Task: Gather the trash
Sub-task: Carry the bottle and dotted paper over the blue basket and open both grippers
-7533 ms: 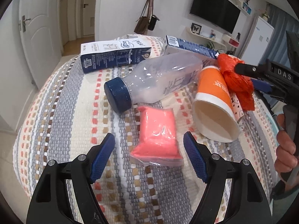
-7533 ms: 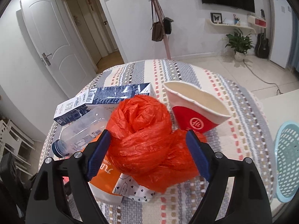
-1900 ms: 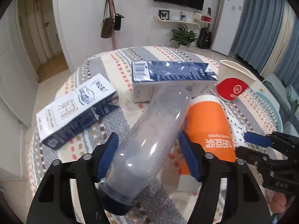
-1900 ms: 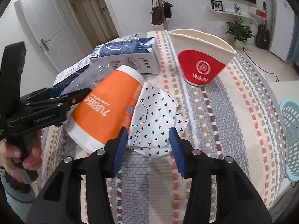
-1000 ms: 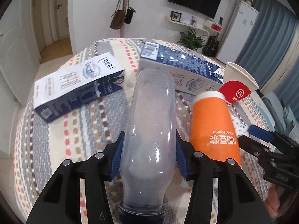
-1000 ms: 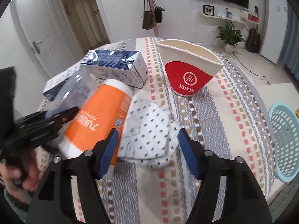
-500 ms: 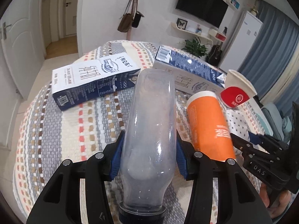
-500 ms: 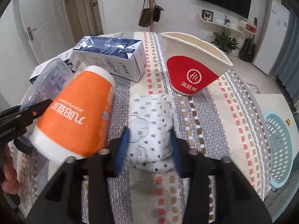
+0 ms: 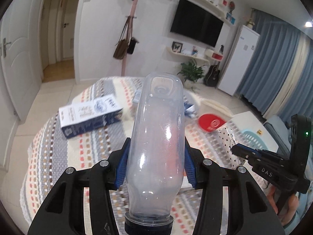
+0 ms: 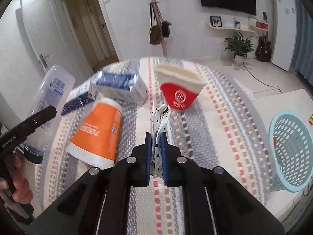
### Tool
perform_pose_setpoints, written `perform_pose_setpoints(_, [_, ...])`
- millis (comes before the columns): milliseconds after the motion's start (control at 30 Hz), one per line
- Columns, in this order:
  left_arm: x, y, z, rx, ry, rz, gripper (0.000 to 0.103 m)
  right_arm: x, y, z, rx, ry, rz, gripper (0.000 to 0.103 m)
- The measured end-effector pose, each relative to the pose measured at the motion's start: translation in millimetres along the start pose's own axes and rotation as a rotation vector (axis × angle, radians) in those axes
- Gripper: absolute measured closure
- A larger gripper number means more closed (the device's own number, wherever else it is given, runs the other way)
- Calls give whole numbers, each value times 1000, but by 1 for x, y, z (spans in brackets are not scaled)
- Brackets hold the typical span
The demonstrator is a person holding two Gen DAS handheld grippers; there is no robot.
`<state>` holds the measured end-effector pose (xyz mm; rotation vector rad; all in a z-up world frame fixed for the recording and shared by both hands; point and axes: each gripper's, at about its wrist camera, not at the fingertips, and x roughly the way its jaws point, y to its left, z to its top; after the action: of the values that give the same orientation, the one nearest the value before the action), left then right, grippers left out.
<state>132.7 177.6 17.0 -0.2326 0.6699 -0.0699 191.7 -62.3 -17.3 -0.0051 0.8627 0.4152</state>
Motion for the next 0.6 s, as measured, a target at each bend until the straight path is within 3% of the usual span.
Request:
perform_pose_setpoints(300, [-11, -61, 21, 68, -62, -108, 56, -62, -36, 22, 48, -163, -32, 95])
perform_pose_setpoints(600, [28, -166, 32, 168, -48, -247, 56, -110, -120, 19, 140, -262, -177, 95])
